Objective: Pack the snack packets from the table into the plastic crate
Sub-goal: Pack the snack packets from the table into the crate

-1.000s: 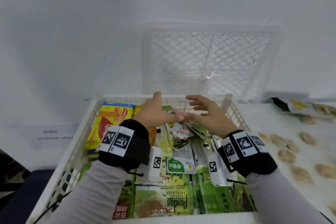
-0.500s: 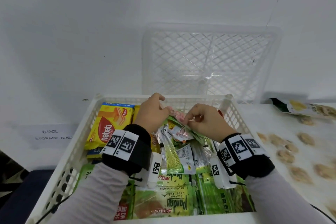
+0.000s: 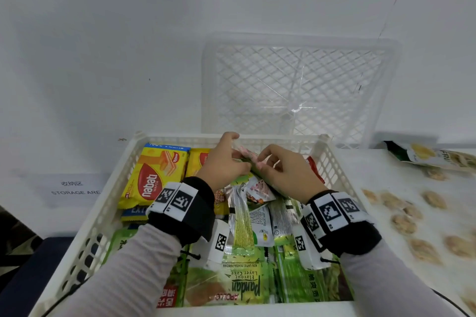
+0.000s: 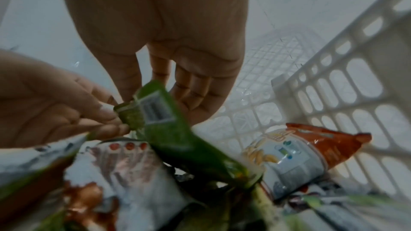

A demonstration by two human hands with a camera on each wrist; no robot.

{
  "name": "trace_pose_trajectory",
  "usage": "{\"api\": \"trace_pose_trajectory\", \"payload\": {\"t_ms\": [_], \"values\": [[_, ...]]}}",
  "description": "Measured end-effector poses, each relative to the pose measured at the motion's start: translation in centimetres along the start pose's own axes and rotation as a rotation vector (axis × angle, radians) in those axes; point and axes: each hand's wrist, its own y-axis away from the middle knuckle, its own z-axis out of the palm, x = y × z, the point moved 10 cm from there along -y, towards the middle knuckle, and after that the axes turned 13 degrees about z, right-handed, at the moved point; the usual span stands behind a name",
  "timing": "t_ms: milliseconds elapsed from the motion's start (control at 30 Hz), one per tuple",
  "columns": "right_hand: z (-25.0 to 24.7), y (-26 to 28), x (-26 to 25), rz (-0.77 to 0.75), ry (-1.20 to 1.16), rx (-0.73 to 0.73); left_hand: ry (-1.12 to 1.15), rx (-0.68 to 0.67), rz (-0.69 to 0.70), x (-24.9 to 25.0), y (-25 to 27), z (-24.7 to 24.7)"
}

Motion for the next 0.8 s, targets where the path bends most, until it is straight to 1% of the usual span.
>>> {"api": "trace_pose_trajectory", "payload": {"t_ms": [67,133,233,300,367,434,534,634,734,800], "values": [[-0.2,-0.2,0.3,0.026,-0.071,0.012,0.012,0.046,0.017,-0.1,-0.2,-0.5],[-0.8,-0.4,0.6,0.053,-0.144,0.061,0.021,0.06,0.046,0.1,-0.3,-0.8],[-2.1,-0.4,1.1,0.081,-0.18,0.169,-0.038,0.084,0.151,1.3,-0.4,-1.3],[-2.8,-0.1,1.1,0.089,-0.083,0.241,-0.078,0.11,0.223,2.4,-0.4,-2.0],[-3.1,0.2,0.8,0.094,0.074,0.3,-0.145,0.104,0.29,3.6,-0.4,-2.5],[-2.9,0.3,0.4,0.063,0.155,0.316,-0.218,0.105,0.347,4.9,-0.2,-3.1],[-2.0,0.2,-0.2,-0.002,0.184,0.254,-0.357,0.114,0.415,7.4,0.5,-4.4],[-0.5,-0.3,-0.1,-0.003,0.22,0.121,-0.613,0.075,0.489,10.8,1.7,-5.9],[1.3,-0.1,-0.8,-0.027,0.235,-0.014,-0.817,0.043,0.57,14.7,4.3,-7.7],[1.9,0.3,-1.5,-0.048,0.251,-0.063,-0.877,0.036,0.612,17.0,6.6,-8.8]]}}
